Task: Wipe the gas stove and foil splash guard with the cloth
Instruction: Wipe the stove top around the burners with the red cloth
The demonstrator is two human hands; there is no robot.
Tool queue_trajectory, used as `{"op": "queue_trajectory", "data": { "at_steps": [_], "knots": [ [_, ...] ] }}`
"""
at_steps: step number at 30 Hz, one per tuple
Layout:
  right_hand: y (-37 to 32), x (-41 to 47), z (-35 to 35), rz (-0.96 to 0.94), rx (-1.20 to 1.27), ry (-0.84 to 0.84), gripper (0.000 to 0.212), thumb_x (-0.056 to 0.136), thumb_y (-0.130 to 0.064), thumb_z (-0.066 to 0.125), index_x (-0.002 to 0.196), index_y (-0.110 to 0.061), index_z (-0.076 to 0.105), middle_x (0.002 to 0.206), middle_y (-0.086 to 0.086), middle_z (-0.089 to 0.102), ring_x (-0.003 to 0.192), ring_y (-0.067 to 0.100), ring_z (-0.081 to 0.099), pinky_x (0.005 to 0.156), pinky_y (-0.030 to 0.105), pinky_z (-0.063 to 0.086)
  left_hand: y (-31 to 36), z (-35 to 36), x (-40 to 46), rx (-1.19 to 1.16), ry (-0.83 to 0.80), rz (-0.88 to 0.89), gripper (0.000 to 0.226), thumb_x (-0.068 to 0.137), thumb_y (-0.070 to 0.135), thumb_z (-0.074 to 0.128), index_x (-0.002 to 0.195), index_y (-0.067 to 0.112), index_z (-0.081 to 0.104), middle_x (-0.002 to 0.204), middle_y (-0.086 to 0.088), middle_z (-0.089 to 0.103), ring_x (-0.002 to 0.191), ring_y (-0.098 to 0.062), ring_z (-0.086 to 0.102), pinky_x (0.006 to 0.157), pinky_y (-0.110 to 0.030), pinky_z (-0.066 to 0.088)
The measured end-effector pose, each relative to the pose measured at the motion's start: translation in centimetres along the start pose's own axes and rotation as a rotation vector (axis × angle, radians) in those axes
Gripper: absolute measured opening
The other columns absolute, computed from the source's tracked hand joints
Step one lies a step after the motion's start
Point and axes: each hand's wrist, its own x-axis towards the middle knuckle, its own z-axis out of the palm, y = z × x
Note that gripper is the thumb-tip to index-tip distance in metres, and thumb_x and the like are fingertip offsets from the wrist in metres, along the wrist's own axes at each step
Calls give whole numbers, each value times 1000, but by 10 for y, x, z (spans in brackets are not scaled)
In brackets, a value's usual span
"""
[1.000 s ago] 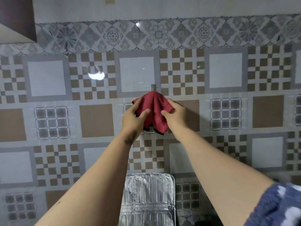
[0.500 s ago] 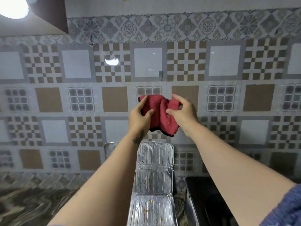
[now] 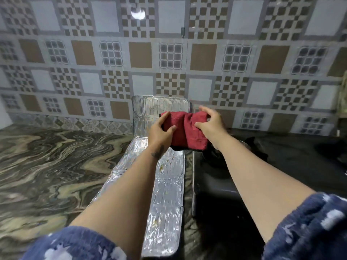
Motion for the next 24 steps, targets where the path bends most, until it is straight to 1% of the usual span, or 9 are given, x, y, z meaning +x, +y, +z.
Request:
{"op": "queue_trajectory", "data": {
  "at_steps": [3,5,7,11,13,15,18,21,24],
  "knots": [
    [14,-35,-33,58,-58,-5,65,73,7,71,131,-18,55,129,10,58,113,24,59,96,38,51,-7,19,-44,1,-36,-26,55,85,8,66,136,18,50,129,-6,58,116,-21,57,101,-36,48],
    [24,-55,-57,115,-105,-7,65,75,6,69,133,-18,54,127,5,58,105,20,61,86,29,53,-9,33,-67,-9,-83,-46,54,84,8,67,135,16,51,127,-6,59,114,-20,58,102,-38,48],
    [35,-71,-76,176,-138,-10,64,76,7,67,133,-17,54,120,3,62,97,21,64,80,29,54,-13,44,-85,8,-160,-70,54,84,8,68,135,15,52,126,-7,59,113,-20,59,101,-39,48],
    [64,-94,-95,239,-263,-1,58,74,5,67,129,-13,58,123,8,63,106,23,62,89,26,47,-35,59,-104,228,-279,-28,53,83,14,69,134,17,53,129,-7,61,118,-23,57,104,-37,44],
    [79,-104,-97,195,-524,-44,53,77,-5,65,128,-18,59,124,11,55,116,28,53,97,27,40,-48,60,-104,539,-307,50,51,86,32,64,135,27,51,133,-3,57,124,-27,47,103,-38,42],
    [88,-115,-94,23,-833,-22,47,80,-16,61,124,-31,60,125,6,43,118,27,41,101,34,34,-54,57,-104,748,-301,97,49,89,46,55,136,35,47,139,0,46,127,-28,34,103,-39,38],
    [84,-120,-77,-303,-834,-126,38,87,-21,53,121,-34,63,137,-3,49,131,20,38,109,44,29,-65,53,-104,749,-326,185,49,93,47,43,140,32,41,146,1,39,132,-25,31,107,-43,35],
    [83,-126,-52,-271,-727,-392,35,98,-29,44,131,-27,57,145,-8,47,141,10,32,117,41,17,-72,51,-108,619,-358,205,55,94,43,34,145,22,34,147,-3,41,133,-22,37,108,-44,35],
    [91,-133,-45,-242,-815,-373,40,101,-35,34,138,-28,48,151,-12,37,143,6,26,118,39,15,-75,52,-107,597,-376,220,52,97,35,35,146,18,33,146,-6,45,133,-22,41,108,-41,36]
  ]
}}
